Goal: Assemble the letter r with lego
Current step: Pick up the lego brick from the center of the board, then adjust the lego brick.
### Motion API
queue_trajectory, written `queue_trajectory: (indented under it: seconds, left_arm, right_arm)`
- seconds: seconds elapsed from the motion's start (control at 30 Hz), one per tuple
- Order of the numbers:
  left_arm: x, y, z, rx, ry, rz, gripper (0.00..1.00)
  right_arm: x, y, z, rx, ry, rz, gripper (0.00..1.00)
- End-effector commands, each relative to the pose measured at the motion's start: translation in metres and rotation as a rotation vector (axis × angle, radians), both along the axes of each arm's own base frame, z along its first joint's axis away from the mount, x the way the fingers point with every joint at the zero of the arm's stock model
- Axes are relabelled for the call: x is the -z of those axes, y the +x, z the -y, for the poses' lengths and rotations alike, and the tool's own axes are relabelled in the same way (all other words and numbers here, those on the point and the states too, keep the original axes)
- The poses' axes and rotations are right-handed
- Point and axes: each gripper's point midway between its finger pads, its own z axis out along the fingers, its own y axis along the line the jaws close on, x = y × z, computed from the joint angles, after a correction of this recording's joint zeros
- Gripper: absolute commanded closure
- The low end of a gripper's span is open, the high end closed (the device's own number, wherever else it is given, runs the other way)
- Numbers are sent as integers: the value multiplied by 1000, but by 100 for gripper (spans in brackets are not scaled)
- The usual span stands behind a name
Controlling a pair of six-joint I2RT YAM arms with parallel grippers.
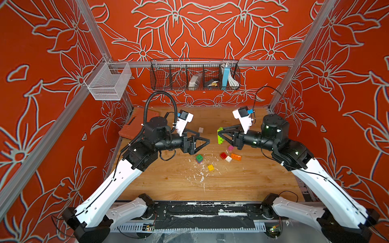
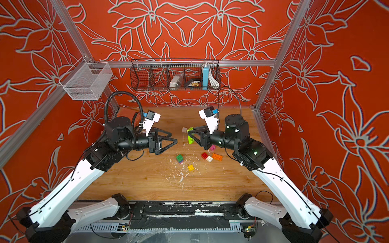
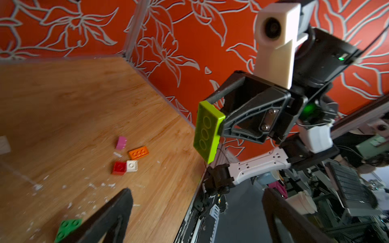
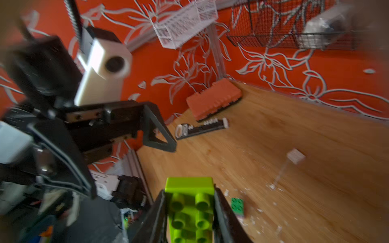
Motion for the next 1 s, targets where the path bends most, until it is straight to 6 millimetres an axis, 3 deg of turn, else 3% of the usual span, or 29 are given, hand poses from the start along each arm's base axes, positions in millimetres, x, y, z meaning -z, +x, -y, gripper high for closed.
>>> queue_trajectory:
  seconds: [0.0,0.2,0.47,0.67,0.97]
  left_arm:
    - [58,14,-25,-159,203,-106,3]
    - [118,27,-53,-335,356,-250,2]
    - [156,40,-74,-429,236,-394,7]
    - [184,45,-91,-472,213,-497,10]
    - [202,47,-112,-567,191,-545,9]
  right_arm:
    - [80,4,29,28,-390,-51,100]
    - [147,4,36,-5,-634,-120,100]
    - [214,-3,31,14,-787,-237,100]
    - [251,-6,21,47,-807,-347,100]
    - [284,-17,1,144,-810,-471,100]
